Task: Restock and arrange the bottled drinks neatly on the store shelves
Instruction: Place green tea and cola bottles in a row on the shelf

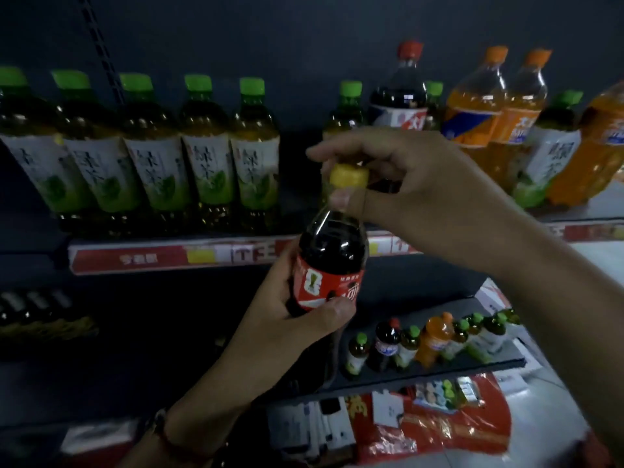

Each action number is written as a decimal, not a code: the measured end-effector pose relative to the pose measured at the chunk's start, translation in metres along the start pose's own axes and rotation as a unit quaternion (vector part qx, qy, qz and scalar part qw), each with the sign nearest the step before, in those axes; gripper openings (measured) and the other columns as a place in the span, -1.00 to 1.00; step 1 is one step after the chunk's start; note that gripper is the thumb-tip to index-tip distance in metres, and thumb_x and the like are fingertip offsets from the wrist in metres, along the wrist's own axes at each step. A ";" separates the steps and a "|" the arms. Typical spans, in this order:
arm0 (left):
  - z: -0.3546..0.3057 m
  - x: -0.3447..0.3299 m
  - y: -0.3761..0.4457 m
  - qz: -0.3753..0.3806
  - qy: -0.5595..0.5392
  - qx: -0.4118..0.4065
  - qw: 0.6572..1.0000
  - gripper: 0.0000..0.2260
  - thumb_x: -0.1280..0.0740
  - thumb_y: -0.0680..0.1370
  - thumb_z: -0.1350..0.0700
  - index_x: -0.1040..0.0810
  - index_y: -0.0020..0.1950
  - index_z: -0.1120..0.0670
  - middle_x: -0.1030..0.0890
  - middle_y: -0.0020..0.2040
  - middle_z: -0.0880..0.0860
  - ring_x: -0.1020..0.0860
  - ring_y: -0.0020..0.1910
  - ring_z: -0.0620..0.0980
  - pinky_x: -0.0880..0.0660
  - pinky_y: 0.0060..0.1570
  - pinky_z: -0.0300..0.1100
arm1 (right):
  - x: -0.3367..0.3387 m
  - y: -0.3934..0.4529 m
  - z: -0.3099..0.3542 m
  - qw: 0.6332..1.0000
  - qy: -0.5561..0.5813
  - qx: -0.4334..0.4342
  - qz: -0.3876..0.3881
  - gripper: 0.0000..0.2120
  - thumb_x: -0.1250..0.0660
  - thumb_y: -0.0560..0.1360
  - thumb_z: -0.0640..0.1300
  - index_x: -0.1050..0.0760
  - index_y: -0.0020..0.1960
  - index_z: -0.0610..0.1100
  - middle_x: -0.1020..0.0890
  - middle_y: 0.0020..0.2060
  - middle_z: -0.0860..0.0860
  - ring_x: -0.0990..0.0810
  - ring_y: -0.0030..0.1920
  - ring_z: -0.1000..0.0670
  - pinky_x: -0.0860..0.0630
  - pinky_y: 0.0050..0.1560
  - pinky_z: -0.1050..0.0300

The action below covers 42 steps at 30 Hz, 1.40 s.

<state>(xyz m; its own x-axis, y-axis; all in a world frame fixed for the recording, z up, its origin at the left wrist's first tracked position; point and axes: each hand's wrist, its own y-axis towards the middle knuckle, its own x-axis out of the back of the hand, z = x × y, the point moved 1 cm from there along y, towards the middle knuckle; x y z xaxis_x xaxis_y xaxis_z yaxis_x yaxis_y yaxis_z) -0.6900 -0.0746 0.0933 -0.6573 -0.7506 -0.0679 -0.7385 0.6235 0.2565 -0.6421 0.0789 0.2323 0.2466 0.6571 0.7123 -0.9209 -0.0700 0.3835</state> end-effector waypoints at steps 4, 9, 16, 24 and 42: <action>0.034 -0.042 -0.027 -0.056 0.002 0.063 0.996 -0.39 -0.57 0.29 0.06 -0.47 0.30 -0.18 -0.65 0.16 -0.11 -0.63 0.13 -0.08 -0.60 0.00 -0.19 | -0.015 -0.048 -0.038 0.996 0.084 -0.022 0.011 -0.62 -0.40 0.51 -0.10 -0.48 0.30 0.12 -0.57 0.14 0.28 -0.52 0.14 0.35 -0.41 0.08 0.50; 0.074 -0.096 -0.057 -0.134 -0.040 0.153 0.978 -0.50 -0.56 0.35 0.01 -0.50 0.24 -0.08 -0.70 0.04 -0.05 -0.68 0.02 -0.02 -0.61 -0.11 -0.24 | -0.054 -0.137 -0.119 0.940 0.276 -0.198 0.035 -0.55 -0.34 0.48 0.03 -0.38 0.34 0.22 -0.55 0.16 0.27 -0.54 0.14 0.30 -0.51 0.08 0.39; 0.144 -0.132 -0.074 -0.210 -0.114 0.224 0.945 -0.51 -0.52 0.42 0.01 -0.51 0.33 -0.07 -0.67 0.16 0.02 -0.65 0.12 0.04 -0.62 -0.06 -0.15 | -0.139 -0.258 -0.189 0.707 0.573 -0.354 0.216 -0.53 -0.43 0.47 -0.03 -0.43 0.33 -0.09 -0.58 -0.12 -0.12 -0.54 -0.20 -0.04 -0.45 -0.19 0.16; 0.267 -0.098 -0.059 -0.192 -0.010 0.239 0.952 -0.52 -0.49 0.33 -0.15 -0.51 0.23 -0.28 -0.65 0.13 -0.17 -0.62 0.13 -0.13 -0.59 0.08 -0.09 | -0.235 -0.288 -0.283 0.728 0.479 -0.471 0.135 -0.37 -0.60 0.19 -0.21 -0.48 0.19 0.06 -0.64 -0.03 -0.12 -0.61 -0.08 -0.10 -0.55 -0.04 0.04; 0.503 -0.010 -0.020 -0.093 0.504 -0.086 0.854 -0.35 -0.35 0.37 -0.30 -0.36 0.39 -0.10 -0.40 0.19 -0.23 -0.24 0.26 -0.31 -0.32 0.31 -0.03 | -0.448 -0.268 -0.507 0.905 0.334 -0.261 -0.025 -0.50 -0.54 0.35 -0.25 -0.54 0.22 0.07 -0.68 0.04 0.18 -0.63 0.08 0.17 -0.56 0.05 0.24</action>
<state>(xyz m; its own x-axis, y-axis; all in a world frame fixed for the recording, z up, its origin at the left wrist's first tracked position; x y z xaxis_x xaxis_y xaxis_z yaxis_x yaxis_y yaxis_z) -0.7439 0.0303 -0.3962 -0.0035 -0.6940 0.7200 -0.7252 0.4975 0.4760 -0.6587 0.1835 -0.4877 0.2154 0.9690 0.1206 -0.9737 0.2225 -0.0488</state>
